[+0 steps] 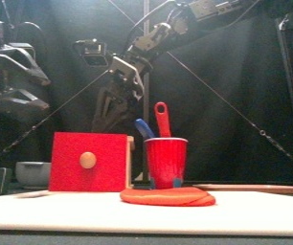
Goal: Get the cutter from the drawer then cut the dough then place the extra dough in the bowl
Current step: Place the cutter on the board
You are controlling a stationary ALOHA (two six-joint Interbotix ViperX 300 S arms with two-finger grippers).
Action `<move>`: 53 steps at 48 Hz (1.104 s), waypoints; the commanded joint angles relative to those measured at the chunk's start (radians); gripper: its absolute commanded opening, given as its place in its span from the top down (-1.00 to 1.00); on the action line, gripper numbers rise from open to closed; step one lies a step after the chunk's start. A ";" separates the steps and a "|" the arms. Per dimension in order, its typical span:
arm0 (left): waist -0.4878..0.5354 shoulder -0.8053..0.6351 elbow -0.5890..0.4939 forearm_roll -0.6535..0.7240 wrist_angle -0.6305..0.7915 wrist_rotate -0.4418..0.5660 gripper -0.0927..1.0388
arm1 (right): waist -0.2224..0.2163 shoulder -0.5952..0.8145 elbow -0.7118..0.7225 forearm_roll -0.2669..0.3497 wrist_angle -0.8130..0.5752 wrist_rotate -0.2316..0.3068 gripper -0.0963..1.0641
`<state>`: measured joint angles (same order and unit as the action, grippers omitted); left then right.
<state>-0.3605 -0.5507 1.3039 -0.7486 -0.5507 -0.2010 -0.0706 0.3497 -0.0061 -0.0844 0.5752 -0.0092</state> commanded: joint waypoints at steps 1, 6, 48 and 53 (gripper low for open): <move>0.003 0.000 -0.011 0.005 -0.006 0.003 -0.59 | -0.005 -0.020 -0.025 -0.002 -0.005 -0.002 -0.37; 0.003 0.000 -0.011 0.003 -0.005 0.003 -0.59 | -0.009 -0.011 -0.028 -0.008 -0.005 -0.002 -0.37; 0.008 0.000 -0.003 0.000 -0.002 0.000 -0.59 | -0.017 0.034 -0.051 -0.041 0.009 -0.006 -0.16; 0.009 0.000 -0.003 -0.008 0.000 0.002 -0.59 | -0.017 0.020 -0.054 -0.048 0.008 -0.003 -0.14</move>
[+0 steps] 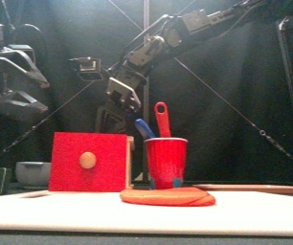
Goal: Get the cutter from the drawer then cut the dough then place the extra dough in the bowl
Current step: Place the cutter on the board
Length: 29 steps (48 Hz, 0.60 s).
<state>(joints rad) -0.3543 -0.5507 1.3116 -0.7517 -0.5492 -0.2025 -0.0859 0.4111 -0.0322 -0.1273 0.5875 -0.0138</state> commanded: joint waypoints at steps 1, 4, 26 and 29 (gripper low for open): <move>0.005 0.000 -0.011 -0.006 -0.002 0.002 -0.59 | 0.000 -0.046 -0.029 -0.006 -0.003 0.002 -0.14; 0.003 0.000 -0.011 -0.009 -0.002 0.003 -0.59 | 0.000 -0.064 -0.034 -0.008 -0.003 0.002 -0.14; 0.008 -0.002 -0.011 -0.017 -0.002 0.003 -0.59 | 0.014 -0.265 0.012 -0.009 0.040 0.015 -0.14; 0.008 -0.005 -0.011 -0.017 -0.002 0.003 -0.59 | 0.026 -0.299 0.032 -0.009 0.054 0.015 -0.14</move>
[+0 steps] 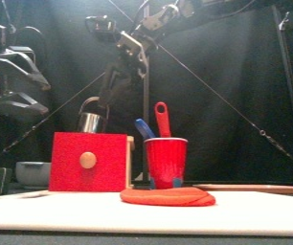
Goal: Get the cutter from the drawer then cut the dough then place the extra dough in the bowl
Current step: Place the cutter on the board
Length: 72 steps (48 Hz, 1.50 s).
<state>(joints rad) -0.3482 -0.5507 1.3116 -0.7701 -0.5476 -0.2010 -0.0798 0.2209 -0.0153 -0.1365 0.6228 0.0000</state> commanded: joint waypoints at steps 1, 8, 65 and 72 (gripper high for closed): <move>0.002 -0.005 -0.011 0.002 -0.003 0.002 -0.59 | 0.023 -0.120 0.023 0.000 0.023 0.003 -0.14; 0.003 -0.014 -0.011 0.002 -0.003 0.002 -0.59 | 0.061 -0.209 0.115 0.003 0.051 0.015 -0.14; 0.282 -0.040 -0.067 -0.009 -0.008 -0.002 -0.59 | 0.057 -0.443 0.785 0.025 -0.275 0.198 -0.50; 0.330 -0.040 -0.094 -0.021 -0.003 0.002 -0.59 | 0.058 -0.453 0.784 0.023 -0.272 0.195 -0.64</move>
<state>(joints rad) -0.0445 -0.5875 1.2579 -0.7915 -0.5461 -0.2040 -0.0199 -0.1933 0.7793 -0.1135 0.3559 0.1979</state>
